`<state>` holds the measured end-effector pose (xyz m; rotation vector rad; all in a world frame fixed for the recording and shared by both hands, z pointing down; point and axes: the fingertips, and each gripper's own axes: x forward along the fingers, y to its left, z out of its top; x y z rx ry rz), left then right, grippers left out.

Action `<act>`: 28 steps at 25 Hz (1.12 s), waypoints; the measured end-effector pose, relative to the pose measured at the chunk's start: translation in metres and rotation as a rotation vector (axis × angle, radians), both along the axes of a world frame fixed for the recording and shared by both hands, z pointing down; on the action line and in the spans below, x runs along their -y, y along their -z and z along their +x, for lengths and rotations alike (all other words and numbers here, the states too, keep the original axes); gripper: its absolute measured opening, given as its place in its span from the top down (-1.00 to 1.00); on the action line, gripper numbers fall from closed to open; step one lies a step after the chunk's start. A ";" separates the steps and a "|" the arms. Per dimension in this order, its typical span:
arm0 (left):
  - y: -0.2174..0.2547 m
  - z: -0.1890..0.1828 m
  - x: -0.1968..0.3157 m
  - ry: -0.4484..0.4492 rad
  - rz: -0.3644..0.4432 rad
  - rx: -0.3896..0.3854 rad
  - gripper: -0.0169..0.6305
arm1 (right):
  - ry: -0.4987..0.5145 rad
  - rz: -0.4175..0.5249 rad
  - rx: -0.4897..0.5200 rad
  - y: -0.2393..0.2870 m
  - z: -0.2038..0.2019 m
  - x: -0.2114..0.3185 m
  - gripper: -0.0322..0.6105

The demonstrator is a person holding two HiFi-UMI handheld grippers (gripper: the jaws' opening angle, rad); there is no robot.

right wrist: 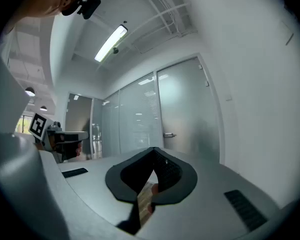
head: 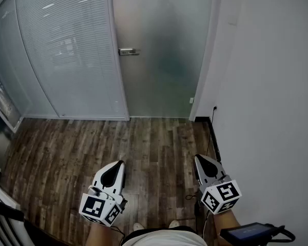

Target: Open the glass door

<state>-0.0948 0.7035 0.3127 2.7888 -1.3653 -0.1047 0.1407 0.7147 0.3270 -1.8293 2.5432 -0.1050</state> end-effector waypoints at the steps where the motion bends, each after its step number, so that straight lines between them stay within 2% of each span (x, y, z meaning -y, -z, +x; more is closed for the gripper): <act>1: -0.001 0.002 -0.001 0.004 0.002 0.000 0.95 | 0.004 0.002 0.000 -0.001 0.002 -0.001 0.89; 5: 0.000 0.016 -0.001 0.018 0.014 0.001 0.95 | 0.023 0.006 -0.002 -0.005 0.013 -0.002 0.89; 10: -0.005 0.005 -0.015 0.032 0.025 -0.002 0.95 | 0.038 0.016 -0.015 -0.010 0.010 -0.011 0.89; 13: -0.009 0.012 -0.012 0.036 0.015 0.000 0.95 | 0.042 0.008 -0.009 -0.014 0.017 -0.007 0.89; 20: -0.021 0.060 0.066 0.041 -0.027 -0.001 0.95 | 0.055 -0.033 -0.014 -0.028 0.064 0.061 0.89; 28: -0.024 0.045 0.163 0.020 -0.021 -0.005 0.95 | 0.019 -0.070 -0.042 -0.037 0.052 0.143 0.89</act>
